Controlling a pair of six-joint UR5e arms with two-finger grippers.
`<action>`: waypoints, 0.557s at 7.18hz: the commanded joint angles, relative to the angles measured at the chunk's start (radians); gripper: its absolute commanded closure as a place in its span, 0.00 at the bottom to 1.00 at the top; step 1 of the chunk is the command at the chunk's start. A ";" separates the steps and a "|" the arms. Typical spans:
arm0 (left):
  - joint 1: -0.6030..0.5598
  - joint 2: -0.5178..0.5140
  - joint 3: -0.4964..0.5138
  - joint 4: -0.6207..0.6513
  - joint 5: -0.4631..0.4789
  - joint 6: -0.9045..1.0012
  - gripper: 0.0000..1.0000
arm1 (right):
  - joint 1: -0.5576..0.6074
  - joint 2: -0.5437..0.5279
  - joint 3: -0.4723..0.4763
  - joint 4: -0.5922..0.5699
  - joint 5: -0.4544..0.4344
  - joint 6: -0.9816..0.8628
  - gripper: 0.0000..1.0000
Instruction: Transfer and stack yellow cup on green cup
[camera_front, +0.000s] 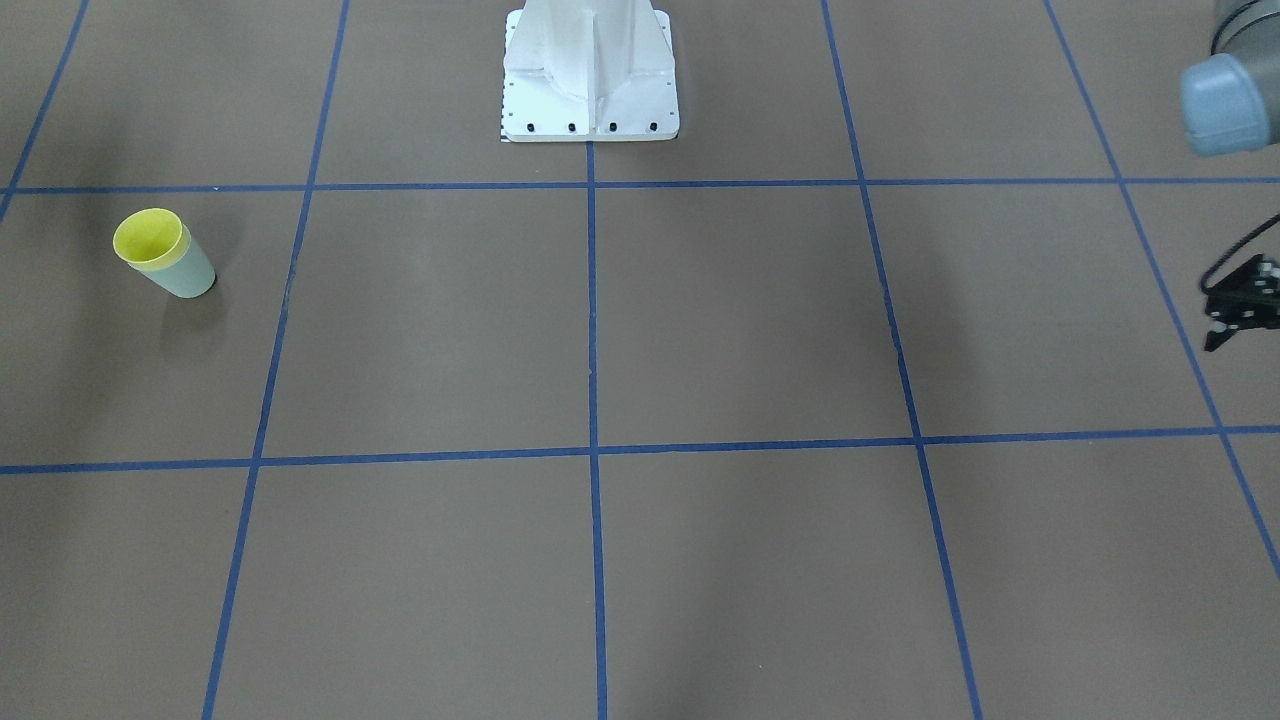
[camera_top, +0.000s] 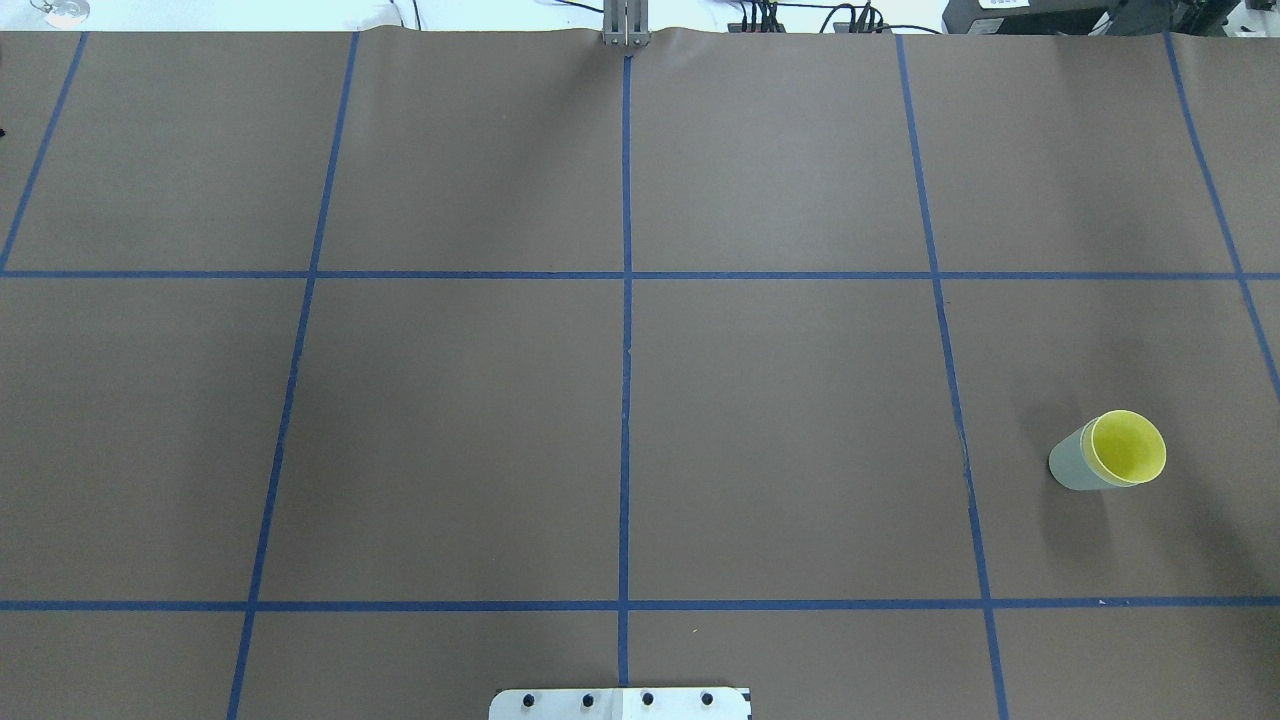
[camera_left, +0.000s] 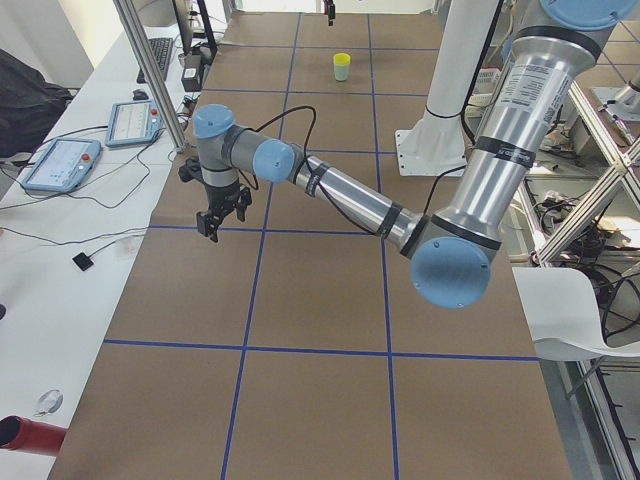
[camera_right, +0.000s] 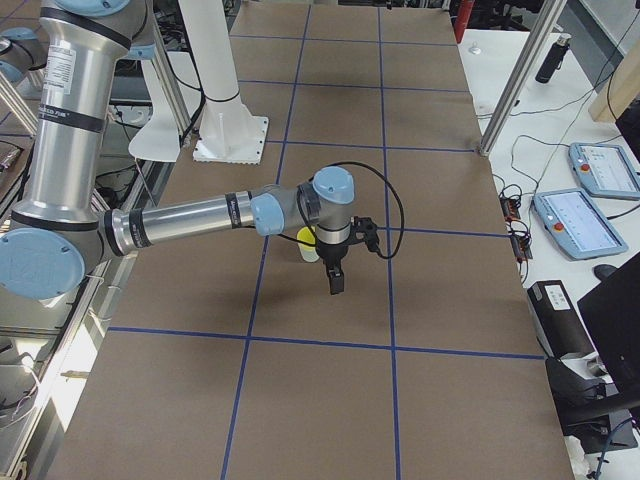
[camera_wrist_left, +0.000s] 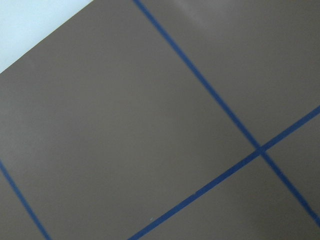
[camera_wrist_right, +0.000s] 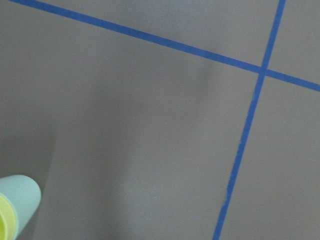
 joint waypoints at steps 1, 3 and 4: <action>-0.100 0.182 -0.011 -0.043 -0.002 0.024 0.00 | 0.182 0.014 -0.152 0.005 0.156 -0.152 0.01; -0.127 0.274 -0.006 -0.223 -0.008 0.018 0.00 | 0.209 0.027 -0.180 0.003 0.152 -0.143 0.01; -0.128 0.298 0.007 -0.295 -0.005 0.015 0.00 | 0.231 0.024 -0.185 0.003 0.152 -0.143 0.01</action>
